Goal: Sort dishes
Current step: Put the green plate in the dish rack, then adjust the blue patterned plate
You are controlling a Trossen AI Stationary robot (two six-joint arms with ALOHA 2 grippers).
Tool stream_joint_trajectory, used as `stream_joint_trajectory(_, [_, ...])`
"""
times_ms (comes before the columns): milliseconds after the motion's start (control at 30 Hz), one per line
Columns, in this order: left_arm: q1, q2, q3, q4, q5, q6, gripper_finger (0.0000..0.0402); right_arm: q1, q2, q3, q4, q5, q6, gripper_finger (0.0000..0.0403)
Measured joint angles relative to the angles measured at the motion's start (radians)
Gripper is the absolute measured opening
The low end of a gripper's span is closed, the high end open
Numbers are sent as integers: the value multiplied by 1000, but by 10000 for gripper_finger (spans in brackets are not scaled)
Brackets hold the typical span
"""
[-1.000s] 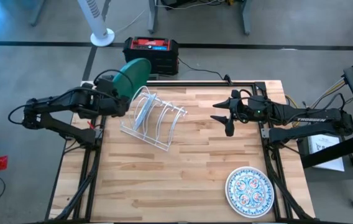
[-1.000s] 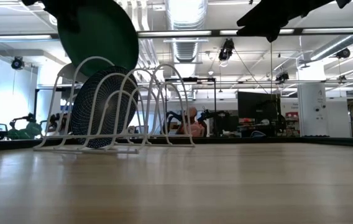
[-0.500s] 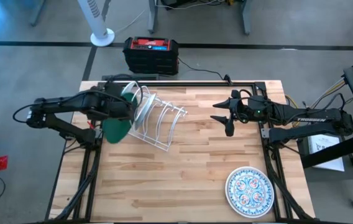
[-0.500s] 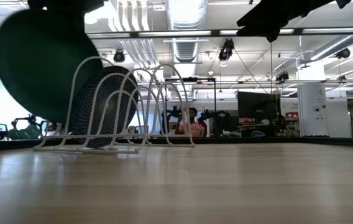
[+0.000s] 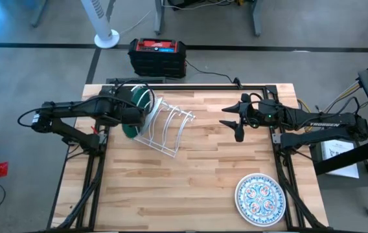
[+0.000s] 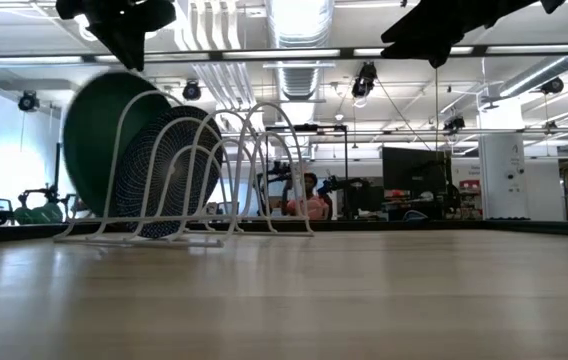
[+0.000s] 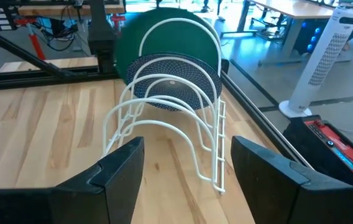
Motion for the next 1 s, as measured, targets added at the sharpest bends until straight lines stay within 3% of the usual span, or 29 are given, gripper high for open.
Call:
stream_joint_trajectory(233, [0,-7,27,-1,-39,3,89,0,0,0,-3,0,0,229])
stream_joint_trajectory(533, [-14,-7,219,3,-20,101,110,0,0,0,-26,0,2,236])
stream_joint_trajectory(800, [-137,9,230,123,27,184,112,0,0,-23,-35,0,1,230])
stream_joint_trajectory(1000, [-236,121,223,156,25,180,112,0,0,-30,-36,-35,3,233])
